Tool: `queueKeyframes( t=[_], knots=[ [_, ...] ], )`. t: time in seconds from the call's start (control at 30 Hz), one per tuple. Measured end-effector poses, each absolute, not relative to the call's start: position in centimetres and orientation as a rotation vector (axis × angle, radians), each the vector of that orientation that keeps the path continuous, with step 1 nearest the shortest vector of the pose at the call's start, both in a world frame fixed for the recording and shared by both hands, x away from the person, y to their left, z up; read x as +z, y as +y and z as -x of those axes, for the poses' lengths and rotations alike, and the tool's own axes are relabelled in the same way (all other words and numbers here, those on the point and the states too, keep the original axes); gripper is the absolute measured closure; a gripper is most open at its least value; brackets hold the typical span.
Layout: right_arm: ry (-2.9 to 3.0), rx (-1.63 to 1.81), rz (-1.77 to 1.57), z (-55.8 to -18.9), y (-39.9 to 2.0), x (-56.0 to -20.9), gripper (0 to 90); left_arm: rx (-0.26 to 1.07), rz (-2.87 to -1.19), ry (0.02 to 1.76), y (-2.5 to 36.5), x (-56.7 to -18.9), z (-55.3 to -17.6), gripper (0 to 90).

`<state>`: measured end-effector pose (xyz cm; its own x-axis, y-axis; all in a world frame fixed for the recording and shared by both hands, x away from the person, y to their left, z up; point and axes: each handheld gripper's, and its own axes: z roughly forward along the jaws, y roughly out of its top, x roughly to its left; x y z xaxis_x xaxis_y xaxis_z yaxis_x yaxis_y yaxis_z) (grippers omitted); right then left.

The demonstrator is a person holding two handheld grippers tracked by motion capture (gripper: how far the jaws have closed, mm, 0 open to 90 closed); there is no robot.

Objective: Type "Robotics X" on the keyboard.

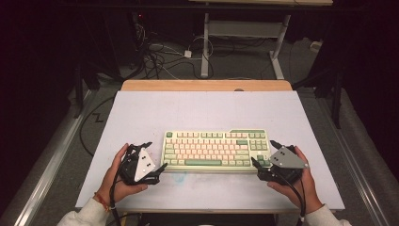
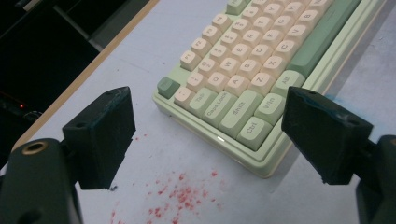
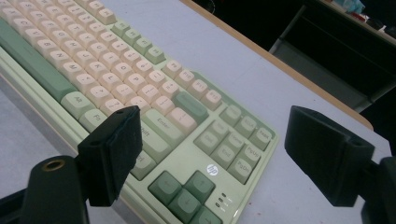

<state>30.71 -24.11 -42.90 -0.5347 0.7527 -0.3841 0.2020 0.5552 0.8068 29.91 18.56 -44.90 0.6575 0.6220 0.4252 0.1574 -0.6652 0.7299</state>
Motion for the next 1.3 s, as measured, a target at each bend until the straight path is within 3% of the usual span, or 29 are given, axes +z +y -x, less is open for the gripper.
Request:
queueKeyframes(
  t=[1.3],
  knots=[
    [2.002,0.872,-0.914,-30.4,-29.2,-45.2,19.3,0.836,-2.238,0.739,22.5,-47.4,-29.2,16.0]
  ],
)
